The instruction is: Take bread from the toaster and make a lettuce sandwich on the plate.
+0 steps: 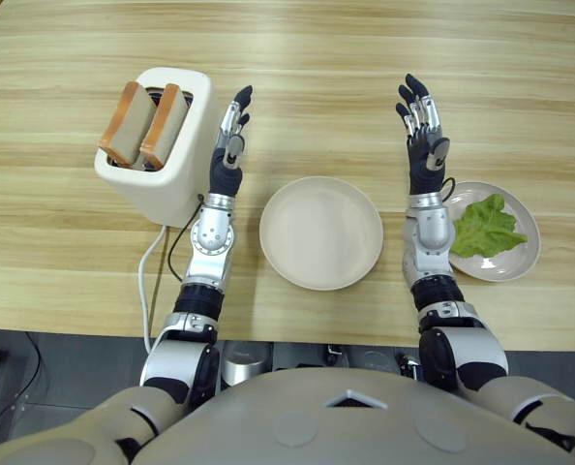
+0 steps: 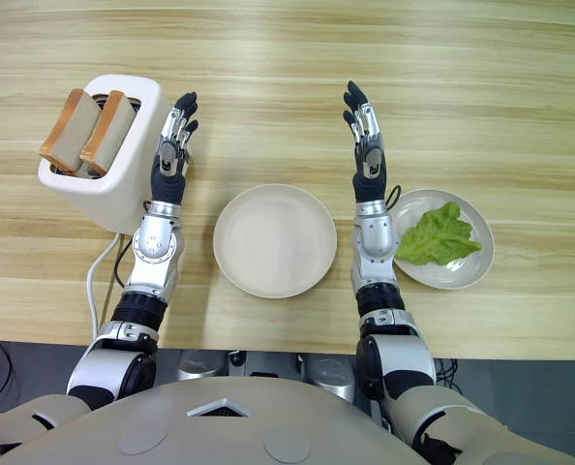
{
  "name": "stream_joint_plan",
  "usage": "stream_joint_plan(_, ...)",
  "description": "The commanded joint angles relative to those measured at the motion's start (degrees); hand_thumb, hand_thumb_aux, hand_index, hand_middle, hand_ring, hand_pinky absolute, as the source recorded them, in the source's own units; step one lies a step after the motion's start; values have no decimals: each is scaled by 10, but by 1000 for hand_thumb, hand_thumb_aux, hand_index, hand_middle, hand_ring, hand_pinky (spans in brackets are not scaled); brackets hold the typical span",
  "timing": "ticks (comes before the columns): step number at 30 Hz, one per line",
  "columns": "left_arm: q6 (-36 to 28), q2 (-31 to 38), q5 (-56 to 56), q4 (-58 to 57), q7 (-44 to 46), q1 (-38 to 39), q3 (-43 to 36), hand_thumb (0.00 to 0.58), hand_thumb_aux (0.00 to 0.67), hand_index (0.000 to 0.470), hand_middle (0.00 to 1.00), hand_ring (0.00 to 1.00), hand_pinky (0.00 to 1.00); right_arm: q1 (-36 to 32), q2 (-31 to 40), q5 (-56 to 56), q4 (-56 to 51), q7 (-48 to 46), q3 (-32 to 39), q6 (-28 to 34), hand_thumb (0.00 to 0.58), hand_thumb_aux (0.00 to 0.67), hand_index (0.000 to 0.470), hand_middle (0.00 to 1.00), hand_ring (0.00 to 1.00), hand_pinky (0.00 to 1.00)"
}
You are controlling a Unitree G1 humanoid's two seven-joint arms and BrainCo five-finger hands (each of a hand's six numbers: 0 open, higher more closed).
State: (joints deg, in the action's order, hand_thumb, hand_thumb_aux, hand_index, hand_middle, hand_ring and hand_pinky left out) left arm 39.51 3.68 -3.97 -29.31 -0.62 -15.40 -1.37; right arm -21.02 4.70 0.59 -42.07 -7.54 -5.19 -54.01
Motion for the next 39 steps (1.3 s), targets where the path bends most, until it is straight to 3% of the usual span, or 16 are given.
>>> stream_joint_plan(1,-1,3,-6,-9,0,-1,2,0,0,0,0,0,0,0,0,-2,-3,0,5,-1,0,0,0,0,0,0)
stream_joint_plan(11,4,7,-17,-8,-6,-1,1,0,0,0,0,0,0,-1,0,-3,-7,1,5,-2,0,0,0,0,0,0)
stream_joint_plan(14,14,23,-68,58,-33,12,5,0,0,0,0,0,0,-5,-3,-4,-11,3,5,-1,0,0,0,0,0,0)
stream_joint_plan(19,-105,93,-244,359,13,58,10,0,0,0,0,0,0,-11,-7,-1,-16,2,6,2,0,0,0,0,0,0)
stream_joint_plan(22,-237,128,-252,463,71,83,48,0,0,0,0,0,0,-19,-8,-5,-25,3,8,1,0,0,0,0,0,0)
stream_joint_plan(25,-313,180,-267,527,108,93,106,0,0,0,0,0,0,-24,-9,2,-29,0,6,3,0,0,0,0,0,0)
stream_joint_plan(30,-377,271,-336,505,94,103,180,0,0,0,0,0,0,-24,-11,-1,-30,2,9,-1,0,0,0,0,0,0)
stream_joint_plan(39,-427,308,-352,403,30,158,226,0,0,0,0,0,0,-28,-10,2,-38,-1,12,-3,0,0,0,0,0,0)
